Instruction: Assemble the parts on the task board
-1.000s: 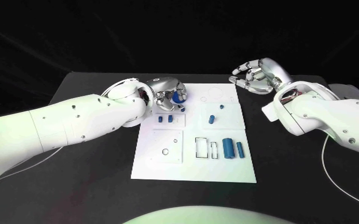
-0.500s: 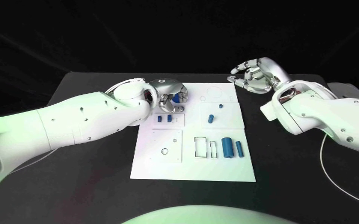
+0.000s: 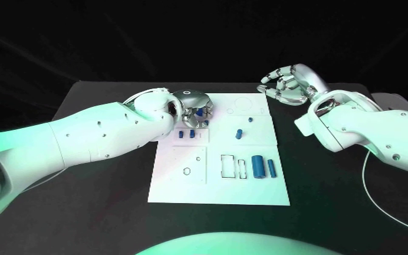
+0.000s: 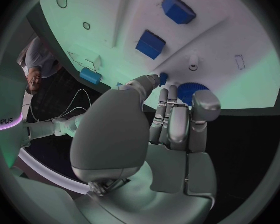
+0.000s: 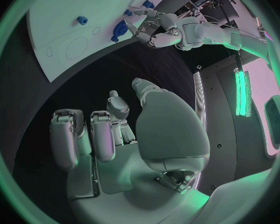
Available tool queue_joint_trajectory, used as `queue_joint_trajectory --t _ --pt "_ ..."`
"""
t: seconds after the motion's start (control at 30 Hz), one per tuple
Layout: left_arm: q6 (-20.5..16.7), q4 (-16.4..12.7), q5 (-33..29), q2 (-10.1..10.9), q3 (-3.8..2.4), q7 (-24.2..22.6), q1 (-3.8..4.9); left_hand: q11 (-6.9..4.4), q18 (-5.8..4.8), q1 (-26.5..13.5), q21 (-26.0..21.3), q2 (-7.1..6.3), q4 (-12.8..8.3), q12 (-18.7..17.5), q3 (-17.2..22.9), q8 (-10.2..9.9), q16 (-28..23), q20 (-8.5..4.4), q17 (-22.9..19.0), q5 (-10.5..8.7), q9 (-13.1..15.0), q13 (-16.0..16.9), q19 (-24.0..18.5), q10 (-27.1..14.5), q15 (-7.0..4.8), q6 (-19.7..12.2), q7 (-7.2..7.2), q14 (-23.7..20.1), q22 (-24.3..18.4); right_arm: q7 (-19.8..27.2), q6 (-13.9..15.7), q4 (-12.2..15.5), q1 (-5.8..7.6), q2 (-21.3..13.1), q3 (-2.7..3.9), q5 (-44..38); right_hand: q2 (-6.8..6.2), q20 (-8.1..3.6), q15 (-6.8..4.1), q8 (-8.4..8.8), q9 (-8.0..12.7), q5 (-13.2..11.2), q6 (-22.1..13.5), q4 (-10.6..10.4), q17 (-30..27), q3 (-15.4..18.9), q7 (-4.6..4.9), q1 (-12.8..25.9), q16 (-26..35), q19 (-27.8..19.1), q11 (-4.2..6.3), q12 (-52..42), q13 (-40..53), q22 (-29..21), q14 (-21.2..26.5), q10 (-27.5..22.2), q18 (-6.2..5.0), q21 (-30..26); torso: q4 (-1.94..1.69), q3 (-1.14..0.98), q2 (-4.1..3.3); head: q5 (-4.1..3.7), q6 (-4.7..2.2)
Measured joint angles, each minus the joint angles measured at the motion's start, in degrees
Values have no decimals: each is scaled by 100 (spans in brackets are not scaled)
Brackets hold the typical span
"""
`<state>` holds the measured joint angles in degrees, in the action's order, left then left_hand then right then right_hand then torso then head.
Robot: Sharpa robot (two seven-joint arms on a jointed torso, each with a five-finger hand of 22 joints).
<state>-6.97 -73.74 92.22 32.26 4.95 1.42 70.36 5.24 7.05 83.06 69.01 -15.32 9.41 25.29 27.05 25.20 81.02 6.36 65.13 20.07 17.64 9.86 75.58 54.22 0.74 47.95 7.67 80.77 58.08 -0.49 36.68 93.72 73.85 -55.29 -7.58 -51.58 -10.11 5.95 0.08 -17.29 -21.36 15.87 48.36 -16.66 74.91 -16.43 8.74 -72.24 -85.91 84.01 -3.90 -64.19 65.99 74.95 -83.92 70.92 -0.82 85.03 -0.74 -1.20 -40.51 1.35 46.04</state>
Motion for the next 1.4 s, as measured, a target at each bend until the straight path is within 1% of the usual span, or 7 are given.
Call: queue_joint_trajectory --t 0.17,0.47,0.8,0.83,0.87,1.0,1.4 --pt "65 43 36 -36 1 29 -2 -11 0 0 60 0 -24 0 24 -28 0 -21 14 -13 -7 -18 19 49 19 29 -12 22 88 0 0 1 0 1 0 0 0 0 0 0 0 0 0 0 0 0 0 0 0 0 0 0 0 0 0 0 0 0 -3 0 4 -10 13" --pt "173 79 65 -82 5 51 -8 -78 0 51 261 51 -104 -47 167 -33 56 -43 61 -59 -7 -74 124 291 -63 245 -44 104 328 1 -1 2 0 8 0 1 0 0 0 0 0 0 0 0 0 0 0 0 0 0 0 0 0 -1 0 0 0 0 -6 -1 8 -19 30" --pt "209 115 76 -126 7 51 -12 -124 1 24 332 77 -143 -88 206 -33 79 -82 68 -92 -20 -107 163 386 -83 305 -63 124 452 2 -1 5 0 10 0 1 0 0 0 0 0 0 0 0 4 0 0 0 0 0 0 0 0 -2 0 0 0 0 -5 0 8 -28 48" --pt "210 119 77 -129 7 51 -12 -124 -5 24 345 77 -149 -88 212 -33 79 -82 68 -103 -20 -107 163 386 -82 305 -63 124 460 2 -2 5 0 10 0 1 0 0 0 0 0 0 0 0 4 0 0 0 0 0 0 0 0 -2 0 0 0 0 -5 -1 8 -30 49" --pt "211 124 77 -132 7 51 -12 -118 -88 24 357 77 -168 -93 231 -33 79 -85 68 -114 -20 -110 166 410 -86 305 -63 128 474 2 -2 5 0 10 0 1 0 0 0 0 0 0 0 0 4 0 0 0 0 0 0 0 1 -2 0 0 0 0 -5 -1 8 -32 50" --pt "214 131 79 -137 6 51 -11 -134 -90 25 422 138 -207 -125 301 -33 104 -92 88 -114 -22 -143 214 542 -115 419 -31 156 552 2 -2 6 0 10 1 2 0 0 0 0 0 0 0 0 4 0 0 0 0 0 0 0 0 -2 0 0 0 0 -5 -1 8 -36 52" --pt "155 143 71 -135 11 34 -20 -115 -88 9 553 247 -527 -568 685 -216 135 -114 87 -410 -52 -257 277 930 -84 673 19 207 729 2 -2 15 0 4 1 2 0 0 0 1 0 0 0 0 3 0 0 0 0 0 0 0 1 -3 0 0 0 0 -3 -1 13 -51 56"
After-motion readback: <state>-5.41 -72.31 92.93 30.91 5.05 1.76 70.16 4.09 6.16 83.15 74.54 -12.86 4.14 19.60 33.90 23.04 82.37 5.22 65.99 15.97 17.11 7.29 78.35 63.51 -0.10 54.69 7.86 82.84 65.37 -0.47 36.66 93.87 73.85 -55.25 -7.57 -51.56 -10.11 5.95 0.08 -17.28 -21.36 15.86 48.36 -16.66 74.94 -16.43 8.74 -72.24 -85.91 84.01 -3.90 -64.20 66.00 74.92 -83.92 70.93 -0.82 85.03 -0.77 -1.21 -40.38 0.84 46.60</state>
